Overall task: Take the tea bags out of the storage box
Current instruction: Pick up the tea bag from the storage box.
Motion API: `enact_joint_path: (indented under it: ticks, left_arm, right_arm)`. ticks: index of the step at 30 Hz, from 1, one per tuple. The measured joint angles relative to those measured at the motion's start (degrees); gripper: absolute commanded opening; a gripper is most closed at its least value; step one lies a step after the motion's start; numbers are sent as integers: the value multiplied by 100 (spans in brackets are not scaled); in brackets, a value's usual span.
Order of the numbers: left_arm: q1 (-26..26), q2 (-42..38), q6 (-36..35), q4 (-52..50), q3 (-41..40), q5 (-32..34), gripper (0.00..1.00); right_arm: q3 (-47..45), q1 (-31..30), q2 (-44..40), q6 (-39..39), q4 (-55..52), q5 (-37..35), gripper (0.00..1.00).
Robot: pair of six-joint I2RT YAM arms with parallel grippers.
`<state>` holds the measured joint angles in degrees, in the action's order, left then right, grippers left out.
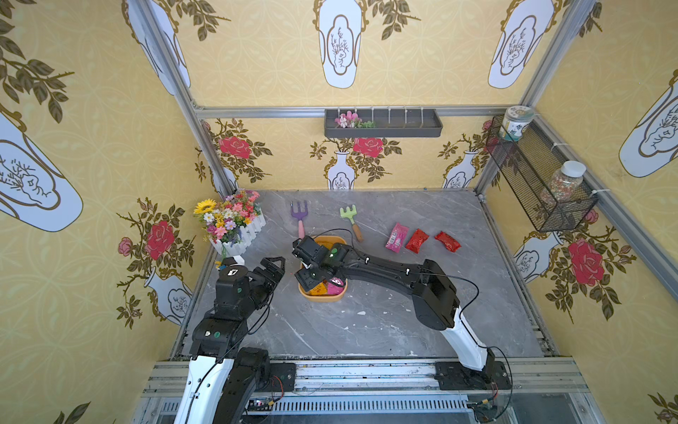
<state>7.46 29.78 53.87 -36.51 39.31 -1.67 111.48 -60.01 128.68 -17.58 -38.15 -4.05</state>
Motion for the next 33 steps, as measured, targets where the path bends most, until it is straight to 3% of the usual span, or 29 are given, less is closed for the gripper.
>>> enact_joint_path:
  ticks: [4,15,24,33]
  left_arm:
    - [0,15,-13,-17,0,-2,94]
    - [0,20,-31,-17,-7,-68,94]
    - [0,-173,-28,-55,-92,-68,95]
    - [0,-101,-26,-87,-85,-70,95]
  right_arm:
    - [-2,-17,59,-20,-4,-79,69]
    - [-22,-59,120,-57,39,-179,69]
    - [-46,-74,197,-168,92,-227,61]
    - [-315,-72,-262,-315,208,-212,57]
